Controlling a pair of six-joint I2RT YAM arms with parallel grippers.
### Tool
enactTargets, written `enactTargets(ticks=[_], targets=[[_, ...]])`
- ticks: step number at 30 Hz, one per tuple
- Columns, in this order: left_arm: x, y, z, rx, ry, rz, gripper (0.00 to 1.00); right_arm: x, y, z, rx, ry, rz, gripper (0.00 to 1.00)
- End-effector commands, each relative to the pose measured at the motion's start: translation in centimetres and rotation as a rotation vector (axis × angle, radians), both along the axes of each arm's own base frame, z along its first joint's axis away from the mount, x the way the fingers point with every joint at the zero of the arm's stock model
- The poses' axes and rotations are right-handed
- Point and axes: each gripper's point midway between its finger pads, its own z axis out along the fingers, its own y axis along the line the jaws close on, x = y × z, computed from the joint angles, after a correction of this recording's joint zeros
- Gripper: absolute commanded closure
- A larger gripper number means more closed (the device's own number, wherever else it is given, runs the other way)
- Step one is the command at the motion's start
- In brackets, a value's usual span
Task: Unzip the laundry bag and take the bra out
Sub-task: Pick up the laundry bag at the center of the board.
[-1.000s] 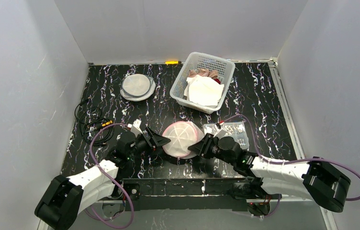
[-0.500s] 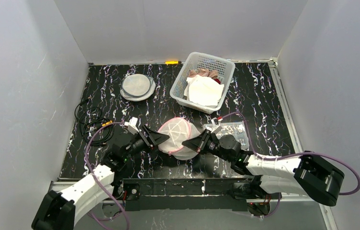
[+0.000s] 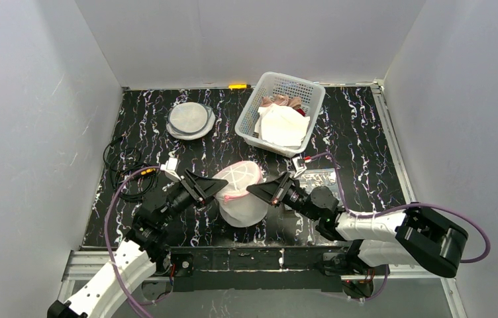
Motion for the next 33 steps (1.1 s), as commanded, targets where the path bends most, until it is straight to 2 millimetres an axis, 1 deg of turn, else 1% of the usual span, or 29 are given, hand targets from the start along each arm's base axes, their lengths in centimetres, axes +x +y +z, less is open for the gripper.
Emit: enactTargets(ticks=[1,4,9,13,19,23,26,29,33], targets=[[-0.7,0.1,1.7,-0.024,0.027,-0.011,0.39,-0.4,-1.0,3.9,0.128,-0.085,-0.017,0.99],[-0.9,0.0,0.7,-0.036,0.098,-0.020,0.38,-0.6,-1.8,3.4,0.134,-0.085,-0.030,0.99],[-1.2,-0.3,-0.6,-0.062,0.186,-0.038,0.33,-0.9,-3.1,3.0,0.149,-0.095,-0.057,0.99],[-1.4,-0.4,-0.9,-0.077,0.220,-0.046,0.27,-0.9,-3.8,3.2,0.151,-0.116,-0.074,0.99],[-2.0,-1.1,-1.9,-0.055,0.285,-0.101,0.26,-0.9,-4.7,3.4,0.144,-0.154,-0.099,0.99],[-2.4,-0.9,-2.6,-0.027,0.314,-0.101,0.25,-1.0,-5.0,3.8,0.123,-0.185,-0.108,0.99],[-2.8,-0.6,-3.0,0.018,0.327,-0.096,0.23,-1.1,-5.3,4.2,0.123,-0.199,-0.111,0.99],[-2.9,-0.9,-2.7,0.011,0.331,-0.121,0.22,-1.3,-5.2,4.5,0.128,-0.207,-0.098,0.99],[-2.9,-1.6,-1.5,0.000,0.317,-0.166,0.22,-1.5,-4.9,4.8,0.140,-0.221,-0.080,0.99]])
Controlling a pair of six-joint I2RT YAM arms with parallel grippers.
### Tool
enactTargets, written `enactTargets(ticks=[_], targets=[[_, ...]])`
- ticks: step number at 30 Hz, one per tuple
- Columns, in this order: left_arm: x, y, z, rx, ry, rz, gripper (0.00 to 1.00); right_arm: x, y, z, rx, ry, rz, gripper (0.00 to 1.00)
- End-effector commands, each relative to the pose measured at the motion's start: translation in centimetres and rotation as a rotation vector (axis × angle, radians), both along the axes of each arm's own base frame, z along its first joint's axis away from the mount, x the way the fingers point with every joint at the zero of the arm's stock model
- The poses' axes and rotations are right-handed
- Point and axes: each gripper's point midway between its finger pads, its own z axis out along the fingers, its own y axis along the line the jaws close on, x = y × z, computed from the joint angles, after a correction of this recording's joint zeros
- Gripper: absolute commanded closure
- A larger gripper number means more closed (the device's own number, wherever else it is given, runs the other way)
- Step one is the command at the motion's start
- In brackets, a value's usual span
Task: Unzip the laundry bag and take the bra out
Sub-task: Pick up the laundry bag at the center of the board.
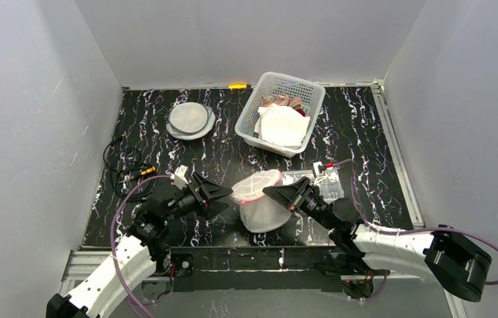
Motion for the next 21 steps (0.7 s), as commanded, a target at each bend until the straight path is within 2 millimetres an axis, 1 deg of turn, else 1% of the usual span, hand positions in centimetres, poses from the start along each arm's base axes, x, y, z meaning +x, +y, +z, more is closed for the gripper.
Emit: enactTargets(ticks=[1,6,10,17,21], targets=[[-0.5,-0.9,2.6,-0.028,-0.038,-0.078,0.23,-0.3,-0.1,2.0,0.053,-0.068,0.008,0.99],[-0.1,-1.3,2.7,-0.020,-0.028,-0.087,0.26,-0.6,0.4,2.8,0.071,-0.092,0.037,0.99],[0.3,-1.4,2.3,-0.013,-0.016,-0.082,0.35,-0.8,0.7,3.1,0.077,-0.102,0.053,0.99],[0.4,-1.4,1.6,-0.002,-0.009,-0.079,0.69,-0.9,0.7,3.1,0.075,-0.101,0.056,0.99],[0.5,-1.4,1.5,0.002,-0.018,-0.075,0.87,-0.8,0.7,3.1,0.071,-0.106,0.055,0.99]])
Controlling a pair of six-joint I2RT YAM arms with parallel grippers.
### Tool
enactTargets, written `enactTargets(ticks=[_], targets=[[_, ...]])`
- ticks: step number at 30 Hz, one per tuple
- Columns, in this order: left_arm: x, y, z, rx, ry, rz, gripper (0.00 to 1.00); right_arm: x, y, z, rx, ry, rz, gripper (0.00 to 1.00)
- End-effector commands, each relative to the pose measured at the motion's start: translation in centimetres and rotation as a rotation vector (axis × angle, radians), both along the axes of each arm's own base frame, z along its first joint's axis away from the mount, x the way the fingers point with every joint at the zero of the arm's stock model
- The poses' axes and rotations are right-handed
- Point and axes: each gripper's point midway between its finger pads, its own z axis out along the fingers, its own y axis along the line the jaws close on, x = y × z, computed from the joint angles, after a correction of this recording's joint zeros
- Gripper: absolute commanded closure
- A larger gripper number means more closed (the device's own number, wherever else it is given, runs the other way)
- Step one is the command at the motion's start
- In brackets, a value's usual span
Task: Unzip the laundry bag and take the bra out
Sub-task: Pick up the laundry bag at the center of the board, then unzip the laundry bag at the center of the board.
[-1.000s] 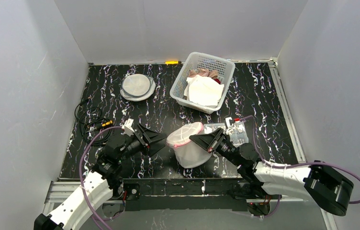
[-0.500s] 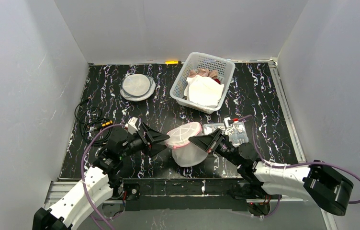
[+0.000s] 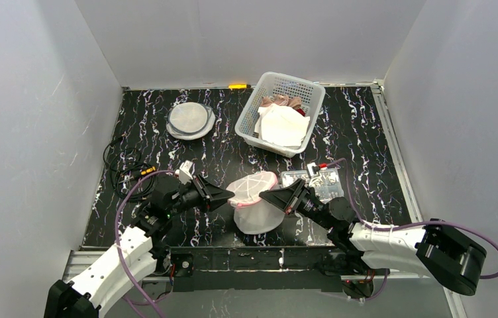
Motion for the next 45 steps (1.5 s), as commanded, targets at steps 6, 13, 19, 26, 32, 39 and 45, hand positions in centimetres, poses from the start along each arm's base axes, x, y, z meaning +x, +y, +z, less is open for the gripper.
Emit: enactTargets(ticks=[6,13,19,26,32,39,45], targets=[[0.1,-0.1,2.1,-0.011,-0.081,-0.014,1.00,-0.3,0.4,3.6,0.005,-0.124,0.014,0.86],[0.8,2.6,3.8,0.267,-0.128,0.054,1.00,1.1,-0.8,2.3,-0.422,-0.244,-0.068,0.03],[2.9,7.0,6.9,0.571,-0.237,0.183,1.00,3.7,-4.3,2.3,-0.709,-0.258,-0.224,0.01],[4.9,11.4,10.4,0.975,-0.368,0.248,1.00,4.4,-4.6,4.5,-0.507,-0.282,-0.327,0.01],[5.9,11.6,12.0,1.220,-0.433,0.311,1.00,2.4,0.7,2.8,-0.484,-0.320,-0.073,0.01],[5.5,5.9,11.7,0.907,-0.353,0.262,1.00,2.5,2.4,4.0,-0.314,-0.267,-0.060,0.01],[4.7,5.7,11.0,0.764,-0.224,0.351,1.00,5.2,-0.2,1.0,-0.276,-0.048,-0.242,0.01]])
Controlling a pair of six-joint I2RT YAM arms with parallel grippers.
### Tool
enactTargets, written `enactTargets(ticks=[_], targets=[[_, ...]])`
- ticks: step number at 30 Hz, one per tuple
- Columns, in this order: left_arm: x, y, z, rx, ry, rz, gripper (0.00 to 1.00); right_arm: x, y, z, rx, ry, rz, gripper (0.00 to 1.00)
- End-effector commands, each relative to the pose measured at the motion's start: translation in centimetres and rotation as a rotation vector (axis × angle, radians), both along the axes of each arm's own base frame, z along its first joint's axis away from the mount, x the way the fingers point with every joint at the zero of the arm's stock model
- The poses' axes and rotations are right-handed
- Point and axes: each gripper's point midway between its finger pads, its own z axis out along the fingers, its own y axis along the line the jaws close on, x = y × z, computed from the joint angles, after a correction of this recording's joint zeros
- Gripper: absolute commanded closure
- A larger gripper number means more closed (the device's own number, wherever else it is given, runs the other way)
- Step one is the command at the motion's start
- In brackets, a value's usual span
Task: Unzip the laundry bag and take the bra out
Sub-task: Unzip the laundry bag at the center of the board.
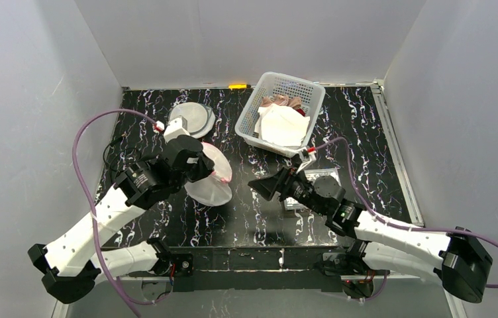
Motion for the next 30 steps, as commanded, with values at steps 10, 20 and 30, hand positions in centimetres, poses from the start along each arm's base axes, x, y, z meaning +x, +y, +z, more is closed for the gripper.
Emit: enactTargets(ticks=[10,20,30], targets=[[-1.6,-3.9,0.1,-0.508,0.043,-0.069,1.00,-1.7,-0.1,2.6,0.032,-0.135,0.119,0.01],[-1.1,-5.9,-0.4,-0.819,0.056,-0.235,1.00,-3.1,0.3,3.2,0.024,-0.164,0.204,0.02],[-1.6,-4.7,-1.2,-0.780,0.037,-0.214,1.00,-3.4,-0.2,5.4,0.080,-0.189,0.191,0.02]])
